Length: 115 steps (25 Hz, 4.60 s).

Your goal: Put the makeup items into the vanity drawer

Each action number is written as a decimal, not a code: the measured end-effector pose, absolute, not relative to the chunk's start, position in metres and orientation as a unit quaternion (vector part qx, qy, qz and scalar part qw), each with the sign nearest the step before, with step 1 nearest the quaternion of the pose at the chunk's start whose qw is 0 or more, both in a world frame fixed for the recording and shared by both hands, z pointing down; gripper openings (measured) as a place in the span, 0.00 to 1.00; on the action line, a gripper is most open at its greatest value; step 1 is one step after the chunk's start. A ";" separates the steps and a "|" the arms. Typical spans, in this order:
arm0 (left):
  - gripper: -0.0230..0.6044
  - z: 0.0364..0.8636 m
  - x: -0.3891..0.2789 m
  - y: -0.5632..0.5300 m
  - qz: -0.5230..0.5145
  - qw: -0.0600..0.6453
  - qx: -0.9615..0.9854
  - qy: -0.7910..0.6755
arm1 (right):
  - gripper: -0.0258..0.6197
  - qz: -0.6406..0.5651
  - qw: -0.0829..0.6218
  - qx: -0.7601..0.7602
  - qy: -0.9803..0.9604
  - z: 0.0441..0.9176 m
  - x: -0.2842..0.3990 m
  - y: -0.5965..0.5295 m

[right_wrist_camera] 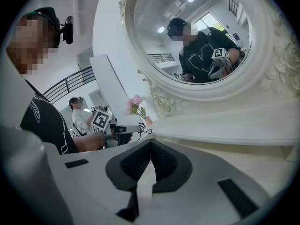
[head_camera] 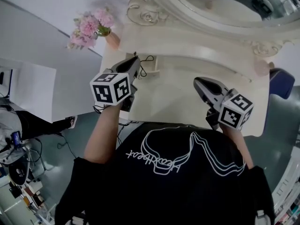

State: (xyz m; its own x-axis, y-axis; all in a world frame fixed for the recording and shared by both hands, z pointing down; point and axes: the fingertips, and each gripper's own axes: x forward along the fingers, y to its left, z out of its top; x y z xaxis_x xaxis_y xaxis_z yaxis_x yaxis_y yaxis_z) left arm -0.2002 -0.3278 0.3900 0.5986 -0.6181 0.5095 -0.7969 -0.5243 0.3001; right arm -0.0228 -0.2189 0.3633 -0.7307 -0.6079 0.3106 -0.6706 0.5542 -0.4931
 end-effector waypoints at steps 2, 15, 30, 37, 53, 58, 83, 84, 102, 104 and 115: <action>0.07 0.394 -0.204 -0.336 0.169 0.260 0.854 -0.417 | 0.05 0.302 0.052 0.365 -0.879 0.364 -0.027 -0.223; 0.07 0.417 -0.216 -0.346 0.194 0.279 0.841 -0.420 | 0.05 0.315 0.055 0.370 -0.872 0.373 -0.044 -0.237; 0.08 0.447 -0.228 -0.347 0.237 0.310 0.816 -0.428 | 0.05 0.327 0.048 0.374 -0.867 0.382 -0.050 -0.244; 0.09 0.459 -0.226 -0.349 0.287 0.320 0.809 -0.401 | 0.05 0.332 0.041 0.379 -0.863 0.386 -0.047 -0.249; 0.11 0.464 -0.224 -0.360 0.306 0.316 0.805 -0.397 | 0.05 0.342 0.019 0.381 -0.859 0.391 -0.042 -0.254; 0.15 0.455 -0.225 -0.356 0.280 0.324 0.809 -0.403 | 0.05 0.343 0.011 0.378 -0.860 0.389 -0.039 -0.249; 0.05 0.321 -0.080 -0.187 0.111 0.257 0.928 -0.247 | 0.05 0.305 -0.005 0.354 -0.884 0.338 0.021 -0.159; 0.05 0.318 -0.072 -0.178 0.105 0.257 0.931 -0.237 | 0.05 0.306 -0.005 0.353 -0.884 0.339 0.024 -0.153; 0.05 0.338 -0.014 -0.096 0.105 0.268 0.924 -0.250 | 0.05 0.292 0.016 0.346 -0.891 0.363 0.076 -0.081; 0.05 0.341 -0.013 -0.097 0.106 0.270 0.922 -0.257 | 0.06 0.283 0.022 0.344 -0.895 0.364 0.077 -0.083; 0.05 0.356 -0.013 -0.105 0.120 0.272 0.912 -0.281 | 0.21 0.256 0.063 0.349 -0.899 0.405 0.088 -0.115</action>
State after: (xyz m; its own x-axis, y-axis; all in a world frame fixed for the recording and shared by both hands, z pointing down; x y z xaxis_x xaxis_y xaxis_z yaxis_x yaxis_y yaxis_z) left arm -0.0133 -0.1048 0.3556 0.8132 -0.4472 0.3725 -0.5781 -0.6941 0.4290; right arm 0.0882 -0.1148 0.4049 -0.7482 -0.5957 0.2920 -0.6602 0.6253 -0.4161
